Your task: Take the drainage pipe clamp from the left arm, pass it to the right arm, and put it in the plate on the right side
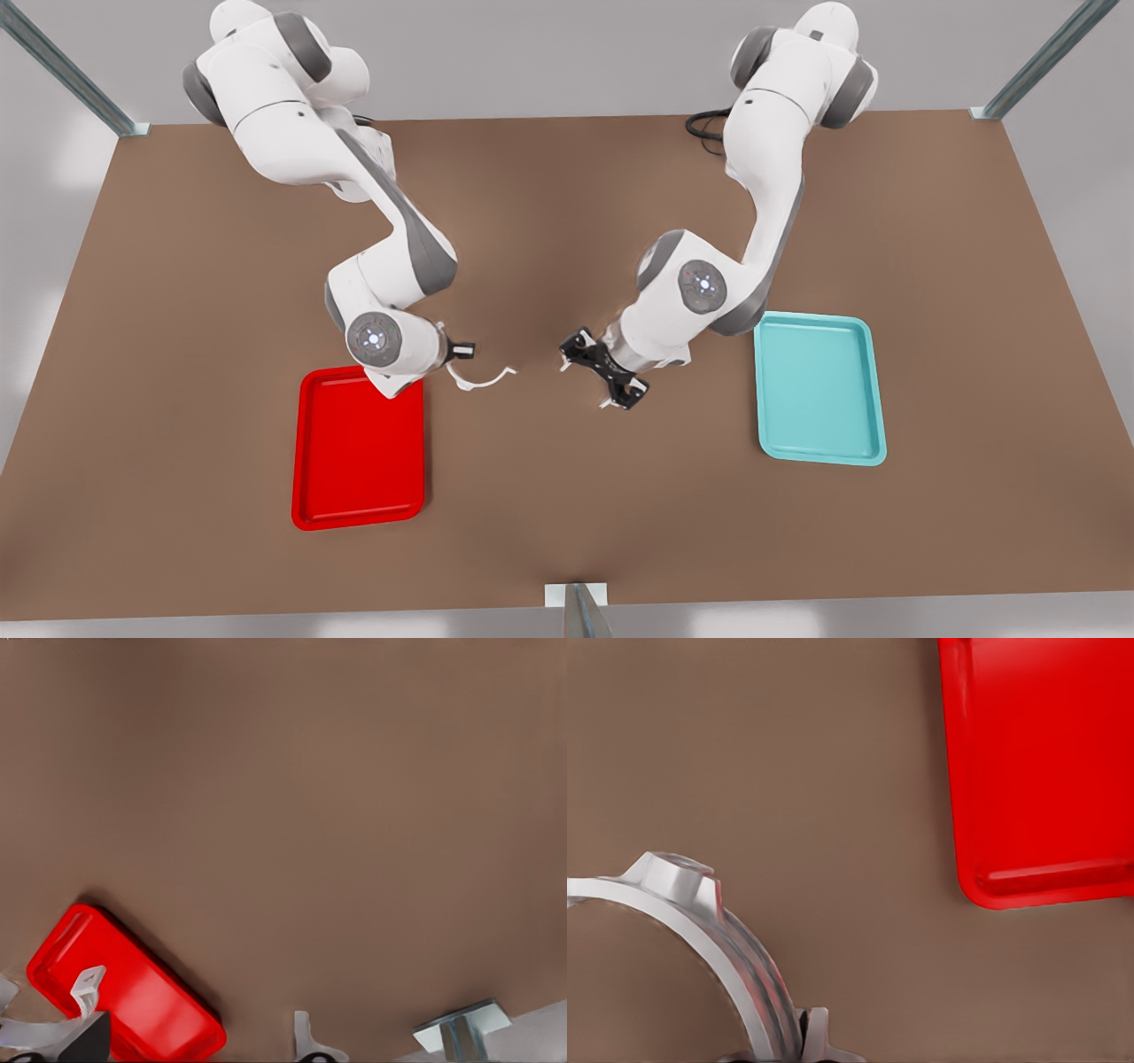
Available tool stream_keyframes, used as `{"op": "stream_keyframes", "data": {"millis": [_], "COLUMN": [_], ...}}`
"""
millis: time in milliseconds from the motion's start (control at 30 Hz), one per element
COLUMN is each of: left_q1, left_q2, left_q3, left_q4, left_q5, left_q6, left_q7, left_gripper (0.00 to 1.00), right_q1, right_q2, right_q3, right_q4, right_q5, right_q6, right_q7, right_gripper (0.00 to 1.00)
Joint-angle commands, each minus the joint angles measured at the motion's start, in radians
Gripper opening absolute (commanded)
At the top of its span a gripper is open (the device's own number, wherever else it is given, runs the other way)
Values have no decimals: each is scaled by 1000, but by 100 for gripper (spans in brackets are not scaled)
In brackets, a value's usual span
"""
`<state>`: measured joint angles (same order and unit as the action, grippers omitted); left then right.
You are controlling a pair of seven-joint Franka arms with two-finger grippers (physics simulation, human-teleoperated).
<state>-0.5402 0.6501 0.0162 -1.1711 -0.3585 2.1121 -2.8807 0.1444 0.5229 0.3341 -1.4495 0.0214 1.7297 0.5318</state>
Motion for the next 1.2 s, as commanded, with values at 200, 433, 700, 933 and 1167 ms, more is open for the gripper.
{"op": "stream_keyframes", "data": {"millis": [200,433,700,933,1167], "left_q1": [265,482,476,479,474], "left_q2": [-181,-567,-512,-511,-506], "left_q3": [222,-91,-94,-94,-94], "left_q4": [-28,-289,-275,-275,-266], "left_q5": [12,355,360,357,362], "left_q6": [-544,-529,-549,-555,-560], "left_q7": [2215,2924,2792,2792,2792], "left_gripper": [100,100,100,100,100], "right_q1": [-311,-371,-390,-391,-430], "right_q2": [46,158,209,-6,-288], "right_q3": [-9,-9,-9,55,46], "right_q4": [-49,-54,-42,-22,40], "right_q5": [-70,-126,-147,-182,-135], "right_q6": [-30,-7,-4,-27,-191], "right_q7": [-246,-319,-342,-369,-519], "right_gripper": [21,21,100,100,100]}}
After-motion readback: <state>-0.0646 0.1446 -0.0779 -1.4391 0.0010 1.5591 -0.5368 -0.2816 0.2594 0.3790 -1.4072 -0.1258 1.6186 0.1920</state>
